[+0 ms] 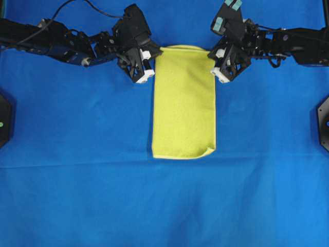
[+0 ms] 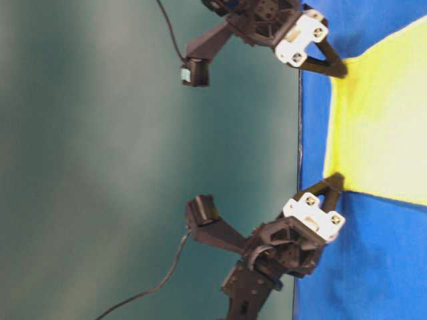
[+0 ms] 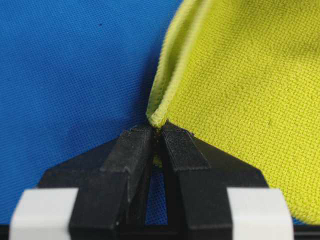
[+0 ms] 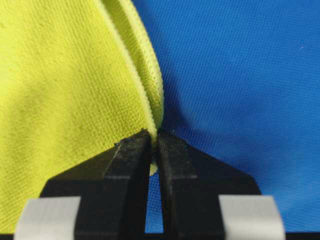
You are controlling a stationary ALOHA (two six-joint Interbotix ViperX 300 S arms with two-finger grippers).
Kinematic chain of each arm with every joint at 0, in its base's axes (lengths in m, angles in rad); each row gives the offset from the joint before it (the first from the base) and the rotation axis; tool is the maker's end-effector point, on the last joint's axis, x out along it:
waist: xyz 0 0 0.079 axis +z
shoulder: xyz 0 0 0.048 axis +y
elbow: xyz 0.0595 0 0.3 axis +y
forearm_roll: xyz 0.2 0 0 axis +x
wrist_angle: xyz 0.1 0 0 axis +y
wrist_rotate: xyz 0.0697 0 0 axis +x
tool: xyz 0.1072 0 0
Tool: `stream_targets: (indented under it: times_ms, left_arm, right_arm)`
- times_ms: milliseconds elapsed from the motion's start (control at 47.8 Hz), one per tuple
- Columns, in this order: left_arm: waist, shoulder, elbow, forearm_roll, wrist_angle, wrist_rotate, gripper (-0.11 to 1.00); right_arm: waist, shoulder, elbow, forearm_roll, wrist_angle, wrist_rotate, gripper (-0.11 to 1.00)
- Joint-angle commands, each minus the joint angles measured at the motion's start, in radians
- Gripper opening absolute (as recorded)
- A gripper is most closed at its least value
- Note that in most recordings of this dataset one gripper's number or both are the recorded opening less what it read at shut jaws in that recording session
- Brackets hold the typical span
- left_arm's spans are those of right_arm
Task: Fold the yellow towel.
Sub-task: 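Fold the top half of the strip down onto the bottom half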
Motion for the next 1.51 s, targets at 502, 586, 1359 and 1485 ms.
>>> stream_targets:
  times_ms: [502, 586, 1359, 1485]
  left_arm:
    - [-0.037, -0.144, -0.003, 0.0, 0.038, 0.08, 0.05]
    - [-0.086, -0.181, 0.006, 0.0, 0.072, 0.104, 0.05]
    - [-0.469, -0.253, 0.115, -0.006, 0.221, 0.028, 0.05]
    - [-0.471, -0.227, 0.124, -0.008, 0.219, -0.009, 0.05]
  right_arm:
    - [-0.003, -0.153, 0.009, 0.006, 0.077, 0.009, 0.05]
    - [0.029, -0.189, 0.029, 0.02, 0.089, 0.017, 0.05]
    - [0.503, -0.281, 0.112, 0.055, 0.193, 0.287, 0.05]
    - [0.522, -0.236, 0.1, 0.055, 0.186, 0.308, 0.05]
